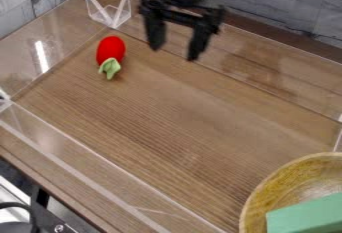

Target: Move the red fruit to the right side of the table

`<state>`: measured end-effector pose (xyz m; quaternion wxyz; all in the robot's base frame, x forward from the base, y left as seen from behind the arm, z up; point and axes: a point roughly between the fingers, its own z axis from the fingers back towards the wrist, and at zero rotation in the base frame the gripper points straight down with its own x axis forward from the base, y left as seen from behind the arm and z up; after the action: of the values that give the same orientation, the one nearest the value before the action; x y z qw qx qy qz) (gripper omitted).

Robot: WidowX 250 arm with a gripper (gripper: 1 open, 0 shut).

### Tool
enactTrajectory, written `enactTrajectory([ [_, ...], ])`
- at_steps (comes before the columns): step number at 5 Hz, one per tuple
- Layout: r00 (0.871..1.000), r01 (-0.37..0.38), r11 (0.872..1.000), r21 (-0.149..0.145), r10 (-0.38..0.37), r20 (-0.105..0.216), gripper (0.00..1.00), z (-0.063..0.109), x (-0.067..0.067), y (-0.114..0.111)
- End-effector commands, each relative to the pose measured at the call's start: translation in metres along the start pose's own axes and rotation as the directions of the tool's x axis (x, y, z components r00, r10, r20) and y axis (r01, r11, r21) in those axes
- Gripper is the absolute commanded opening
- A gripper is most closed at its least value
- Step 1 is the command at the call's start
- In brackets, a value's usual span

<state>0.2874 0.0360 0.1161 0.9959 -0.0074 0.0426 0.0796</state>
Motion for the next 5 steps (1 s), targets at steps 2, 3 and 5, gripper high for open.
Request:
enactTrajectory([
  [2, 0.996, -0.066, 0.998, -0.015, 0.067, 0.067, 1.00, 0.003, 0.012, 0.063],
  [3, 0.992, -0.094, 0.995, -0.022, 0.096, 0.083, 1.00, 0.002, 0.020, 0.082],
  [5, 0.995, -0.038, 0.999, -0.026, 0.040, 0.093, 1.00, 0.007, 0.031, 0.098],
])
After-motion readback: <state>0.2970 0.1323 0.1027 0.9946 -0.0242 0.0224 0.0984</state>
